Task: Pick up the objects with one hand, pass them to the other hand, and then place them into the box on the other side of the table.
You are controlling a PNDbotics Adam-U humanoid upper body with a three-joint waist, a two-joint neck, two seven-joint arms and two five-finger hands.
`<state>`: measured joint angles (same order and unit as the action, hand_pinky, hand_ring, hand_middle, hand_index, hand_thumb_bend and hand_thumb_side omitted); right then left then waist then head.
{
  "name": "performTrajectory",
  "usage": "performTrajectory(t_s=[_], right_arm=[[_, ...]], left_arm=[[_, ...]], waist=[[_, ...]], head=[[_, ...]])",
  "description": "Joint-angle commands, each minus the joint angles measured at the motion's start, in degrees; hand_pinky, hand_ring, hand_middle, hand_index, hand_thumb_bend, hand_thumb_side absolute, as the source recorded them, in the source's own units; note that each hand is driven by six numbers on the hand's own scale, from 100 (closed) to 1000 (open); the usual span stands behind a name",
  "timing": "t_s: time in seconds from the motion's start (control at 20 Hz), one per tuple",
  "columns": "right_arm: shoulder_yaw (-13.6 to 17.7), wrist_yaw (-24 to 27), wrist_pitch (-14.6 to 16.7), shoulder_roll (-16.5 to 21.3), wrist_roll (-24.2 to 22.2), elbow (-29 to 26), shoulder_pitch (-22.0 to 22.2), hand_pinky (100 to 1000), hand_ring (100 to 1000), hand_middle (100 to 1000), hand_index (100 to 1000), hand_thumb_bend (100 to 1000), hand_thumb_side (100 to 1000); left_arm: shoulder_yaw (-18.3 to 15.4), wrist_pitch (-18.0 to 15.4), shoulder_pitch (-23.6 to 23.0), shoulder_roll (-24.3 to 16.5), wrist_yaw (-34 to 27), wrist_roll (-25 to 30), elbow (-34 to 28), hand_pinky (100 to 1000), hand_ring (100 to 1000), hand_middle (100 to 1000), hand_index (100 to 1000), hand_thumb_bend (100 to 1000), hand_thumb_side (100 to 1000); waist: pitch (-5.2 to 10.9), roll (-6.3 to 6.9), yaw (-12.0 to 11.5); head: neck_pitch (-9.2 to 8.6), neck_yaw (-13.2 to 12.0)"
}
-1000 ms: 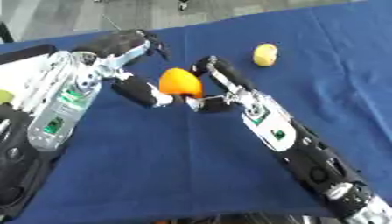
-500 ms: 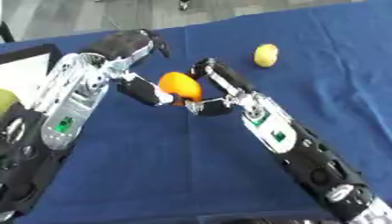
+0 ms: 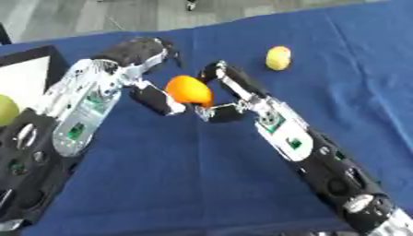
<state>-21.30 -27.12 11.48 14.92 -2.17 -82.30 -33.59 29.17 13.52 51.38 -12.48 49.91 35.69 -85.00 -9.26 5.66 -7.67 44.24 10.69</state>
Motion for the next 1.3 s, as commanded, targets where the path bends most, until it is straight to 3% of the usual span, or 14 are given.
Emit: performTrajectory(t_s=[0.05,0.65,1.05,1.3], right_arm=[[0.0,0.2,0.8,0.0,0.5,-1.5,-1.2,715,604,402,523,100,100],[-0.1,2.4,3.7,-0.2,0.3,-0.6,-1.1,712,606,408,523,100,100],[-0.2,3.1,4.3,-0.3,-0.3,0.0,-1.1,711,607,409,522,100,100],[-0.4,3.0,4.2,-0.3,-0.5,0.2,-1.1,711,607,409,522,100,100]], left_arm=[[-0.2,-0.5,1.3,-0.3,0.5,-0.3,-0.1,780,807,807,785,558,350],[-0.4,-1.5,1.2,0.6,2.4,-3.7,3.3,773,798,799,781,503,325],[-0.5,-1.2,1.0,1.0,-0.5,-7.3,4.3,754,780,770,747,395,350],[-0.4,-1.2,0.8,1.1,-3.6,-8.8,4.3,732,757,733,681,289,375]], waist=[[0.69,-0.23,0.1],[0.73,-0.17,0.4],[0.68,-0.21,0.5],[0.64,-0.24,0.6]], head=[[-0.12,-0.1],[-0.12,-0.5],[-0.12,-0.7],[-0.12,-0.7]])
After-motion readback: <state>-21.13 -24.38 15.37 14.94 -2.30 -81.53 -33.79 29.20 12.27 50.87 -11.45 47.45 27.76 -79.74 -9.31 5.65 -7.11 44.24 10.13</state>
